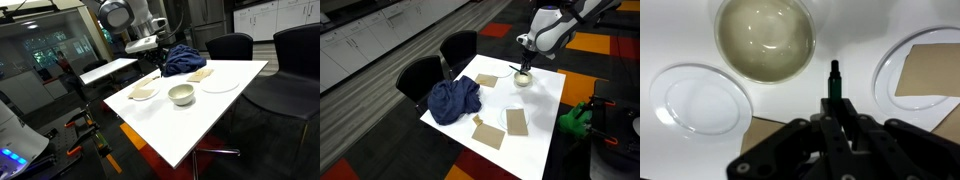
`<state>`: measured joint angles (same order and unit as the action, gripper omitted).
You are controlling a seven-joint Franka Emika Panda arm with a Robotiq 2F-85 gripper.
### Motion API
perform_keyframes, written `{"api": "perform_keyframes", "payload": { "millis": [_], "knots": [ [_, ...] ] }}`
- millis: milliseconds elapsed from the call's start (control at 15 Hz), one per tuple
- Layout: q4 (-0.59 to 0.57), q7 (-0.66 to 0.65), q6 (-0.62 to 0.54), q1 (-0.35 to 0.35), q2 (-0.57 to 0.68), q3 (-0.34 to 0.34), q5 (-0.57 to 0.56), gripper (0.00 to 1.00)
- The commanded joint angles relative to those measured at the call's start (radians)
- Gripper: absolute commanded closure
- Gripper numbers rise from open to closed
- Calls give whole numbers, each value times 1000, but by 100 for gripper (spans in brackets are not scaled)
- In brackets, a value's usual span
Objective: Put the pen in the bowl on the table
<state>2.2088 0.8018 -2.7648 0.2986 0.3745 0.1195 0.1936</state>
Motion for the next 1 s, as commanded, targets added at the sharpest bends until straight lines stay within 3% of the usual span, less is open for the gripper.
{"api": "perform_keyframes", "payload": {
  "millis": [0, 333, 933],
  "knots": [
    [60, -244, -35, -126, -24, -76, -80, 97],
    [14, -587, 28, -278, 55, -183, -306, 97],
    [-135, -735, 156, -344, 237, -207, -369, 97]
  ]
}}
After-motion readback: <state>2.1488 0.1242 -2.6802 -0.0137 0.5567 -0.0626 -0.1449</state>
